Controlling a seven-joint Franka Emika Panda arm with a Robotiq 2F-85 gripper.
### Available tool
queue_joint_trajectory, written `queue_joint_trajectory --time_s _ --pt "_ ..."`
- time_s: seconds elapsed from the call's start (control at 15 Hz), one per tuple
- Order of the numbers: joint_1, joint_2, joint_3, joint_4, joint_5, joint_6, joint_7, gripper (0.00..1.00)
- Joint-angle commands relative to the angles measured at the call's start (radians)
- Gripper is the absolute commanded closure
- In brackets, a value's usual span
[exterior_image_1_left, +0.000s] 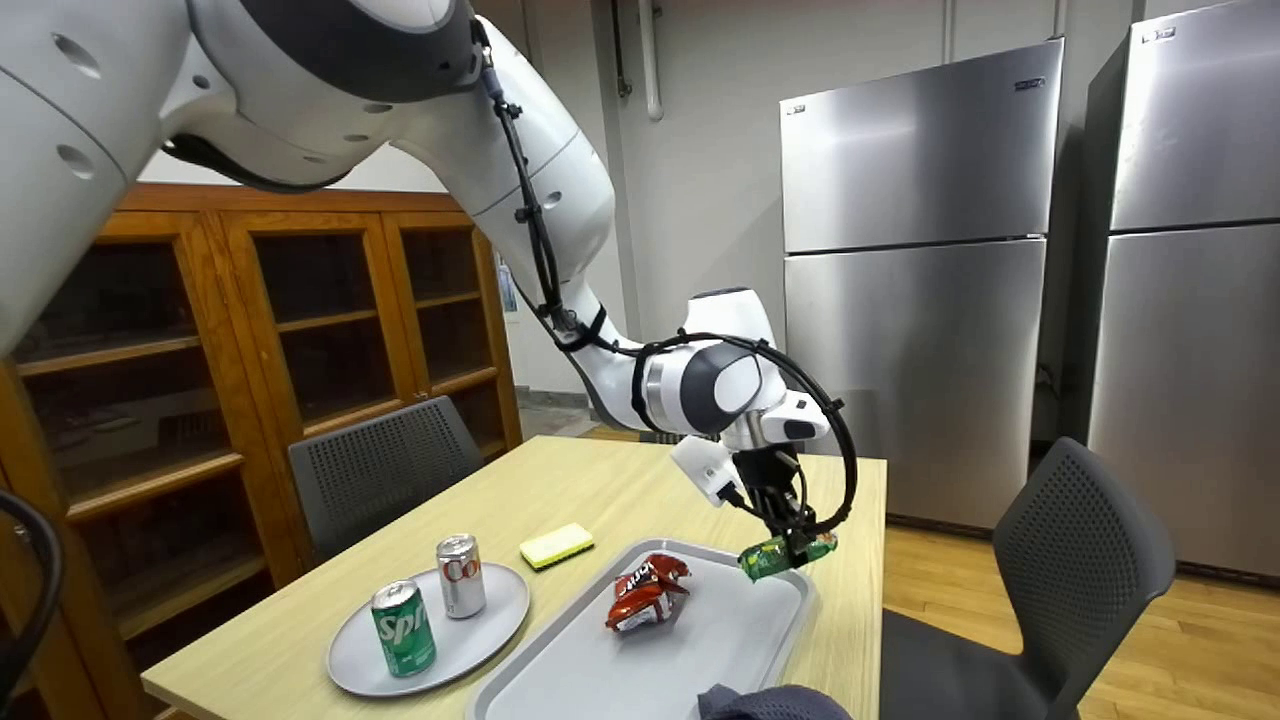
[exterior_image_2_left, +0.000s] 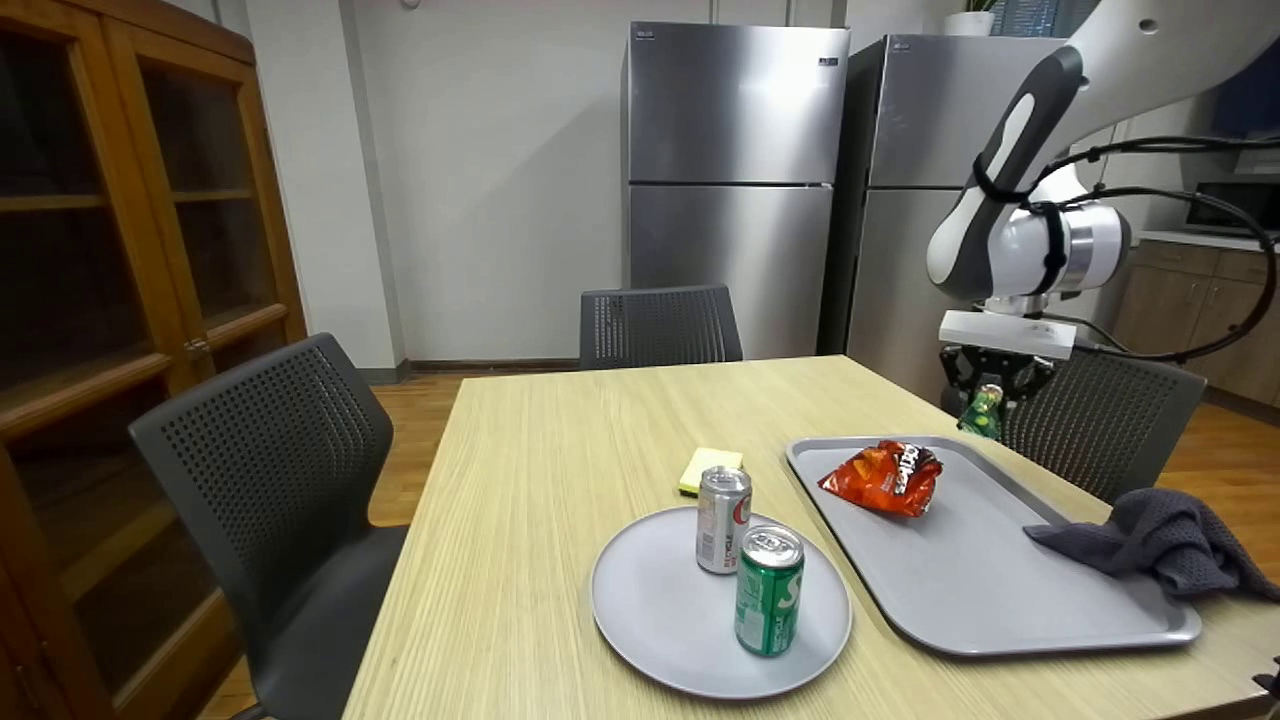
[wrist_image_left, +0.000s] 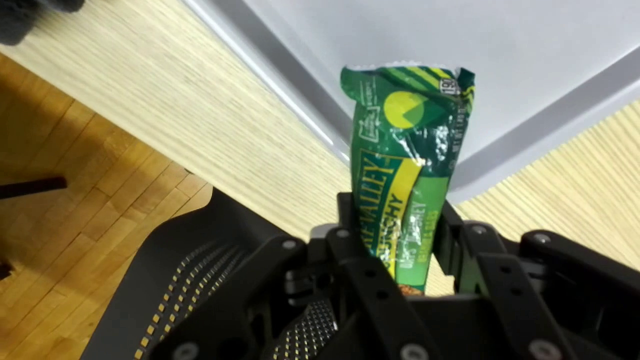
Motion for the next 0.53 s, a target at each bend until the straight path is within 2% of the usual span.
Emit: queue_joint_trajectory --time_s 0.0,0.47 --pt "-0.015 0.065 0.002 0.136 0.019 -0.090 0.049 0.87" --pt "-0.045 0.196 -0.005 0.353 0.024 -0.221 0.141 0.87"
